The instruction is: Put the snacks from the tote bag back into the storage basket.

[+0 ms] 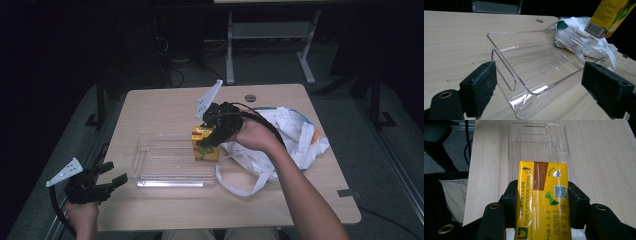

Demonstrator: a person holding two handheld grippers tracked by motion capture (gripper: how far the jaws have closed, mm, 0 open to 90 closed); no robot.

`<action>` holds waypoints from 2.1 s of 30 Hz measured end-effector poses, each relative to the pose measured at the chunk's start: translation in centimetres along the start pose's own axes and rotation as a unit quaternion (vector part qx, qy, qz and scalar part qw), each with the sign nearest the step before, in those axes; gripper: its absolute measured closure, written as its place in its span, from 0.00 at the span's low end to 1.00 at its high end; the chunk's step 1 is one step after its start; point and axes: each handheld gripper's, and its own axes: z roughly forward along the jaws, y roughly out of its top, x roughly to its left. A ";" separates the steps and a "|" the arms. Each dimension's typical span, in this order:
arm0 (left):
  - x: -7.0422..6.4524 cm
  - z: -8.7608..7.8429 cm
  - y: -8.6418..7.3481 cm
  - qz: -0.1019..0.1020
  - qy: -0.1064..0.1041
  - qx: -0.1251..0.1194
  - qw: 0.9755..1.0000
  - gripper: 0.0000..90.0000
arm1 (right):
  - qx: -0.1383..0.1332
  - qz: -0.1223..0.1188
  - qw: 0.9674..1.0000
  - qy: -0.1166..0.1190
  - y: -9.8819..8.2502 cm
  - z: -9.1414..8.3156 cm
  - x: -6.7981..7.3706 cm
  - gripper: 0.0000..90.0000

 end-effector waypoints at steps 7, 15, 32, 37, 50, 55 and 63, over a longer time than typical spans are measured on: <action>0.0 0.0 0.0 0.000 0.000 0.000 1.000 0.14 | 0.001 -0.004 1.000 0.006 0.3 0.6 0.1 0.58; 0.0 0.0 0.0 0.000 0.000 0.000 1.000 0.14 | 0.005 -0.003 1.000 0.015 0.4 1.5 0.5 0.58; 0.0 0.0 0.0 0.000 0.000 -0.001 1.000 0.14 | 0.008 -0.002 1.000 0.029 -0.1 3.2 0.7 0.58; 0.0 0.1 0.0 0.000 -0.001 0.001 1.000 0.14 | 0.009 0.000 0.999 0.035 -0.4 3.8 0.8 0.58; 0.0 0.2 0.0 0.001 -0.002 0.003 1.000 0.14 | 0.010 0.006 0.999 0.039 -1.2 4.8 0.8 0.58; 0.0 0.2 -0.1 0.002 -0.002 0.002 1.000 0.14 | 0.013 0.009 0.999 0.040 -1.6 5.3 0.8 0.58; -0.1 0.3 -0.1 -0.001 -0.002 0.004 1.000 0.14 | 0.010 0.012 0.999 0.046 -2.1 6.0 0.9 0.58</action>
